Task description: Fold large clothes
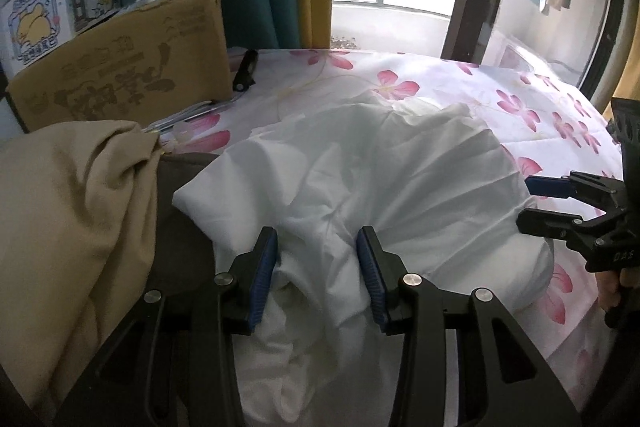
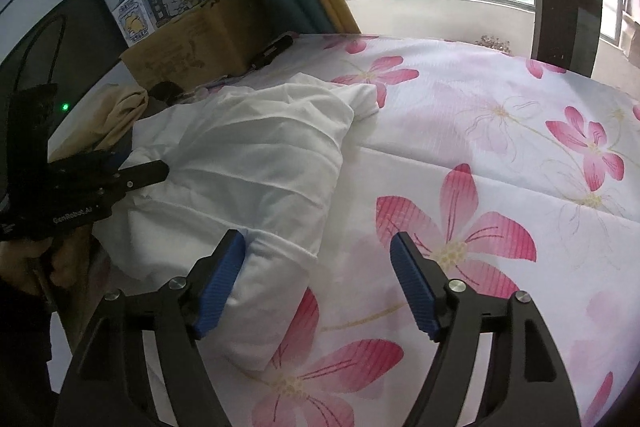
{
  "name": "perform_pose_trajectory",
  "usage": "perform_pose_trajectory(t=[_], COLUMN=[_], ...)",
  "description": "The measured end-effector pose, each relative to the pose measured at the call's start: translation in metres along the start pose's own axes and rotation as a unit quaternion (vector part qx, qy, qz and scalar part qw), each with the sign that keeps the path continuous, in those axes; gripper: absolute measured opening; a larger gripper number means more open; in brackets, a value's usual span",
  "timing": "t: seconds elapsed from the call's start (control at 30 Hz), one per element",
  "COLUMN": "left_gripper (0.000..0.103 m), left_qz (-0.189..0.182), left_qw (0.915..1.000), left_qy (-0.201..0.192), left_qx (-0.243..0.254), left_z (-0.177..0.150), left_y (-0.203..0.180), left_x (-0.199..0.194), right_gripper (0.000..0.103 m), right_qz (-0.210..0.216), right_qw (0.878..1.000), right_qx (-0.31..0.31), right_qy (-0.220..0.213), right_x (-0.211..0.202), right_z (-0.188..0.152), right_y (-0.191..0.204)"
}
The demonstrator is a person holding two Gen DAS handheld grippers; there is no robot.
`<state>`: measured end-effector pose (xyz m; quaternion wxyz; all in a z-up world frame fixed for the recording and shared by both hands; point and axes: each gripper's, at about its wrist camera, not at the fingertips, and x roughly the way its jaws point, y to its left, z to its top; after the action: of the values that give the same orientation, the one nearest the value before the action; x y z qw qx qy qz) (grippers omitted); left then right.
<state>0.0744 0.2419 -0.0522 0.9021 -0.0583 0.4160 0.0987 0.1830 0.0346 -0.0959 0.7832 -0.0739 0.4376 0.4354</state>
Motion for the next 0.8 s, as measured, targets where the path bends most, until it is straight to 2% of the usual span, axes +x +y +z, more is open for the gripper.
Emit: perform_pose_trajectory(t=[0.23,0.67,0.8], left_gripper=[0.044,0.044,0.044], left_qz=[0.006,0.036,0.036], left_qw=[0.9994,0.9979,0.9971], left_qy=[-0.02,-0.031,-0.046], left_qx=[-0.029,-0.045,-0.05], left_z=[-0.009,-0.029,-0.036], left_y=[-0.001,-0.011,-0.017], left_x=[-0.021,-0.043,-0.052], right_gripper=[0.076,0.076,0.076], right_qz=[0.0,-0.003,-0.007], right_qw=[1.0,1.0,1.0], right_qx=[0.007,0.019,0.025], right_qy=[0.002,-0.013,-0.016], right_x=[-0.01,-0.036,-0.045], right_z=[-0.008,-0.031,-0.04], right_y=[-0.001,-0.006,-0.012])
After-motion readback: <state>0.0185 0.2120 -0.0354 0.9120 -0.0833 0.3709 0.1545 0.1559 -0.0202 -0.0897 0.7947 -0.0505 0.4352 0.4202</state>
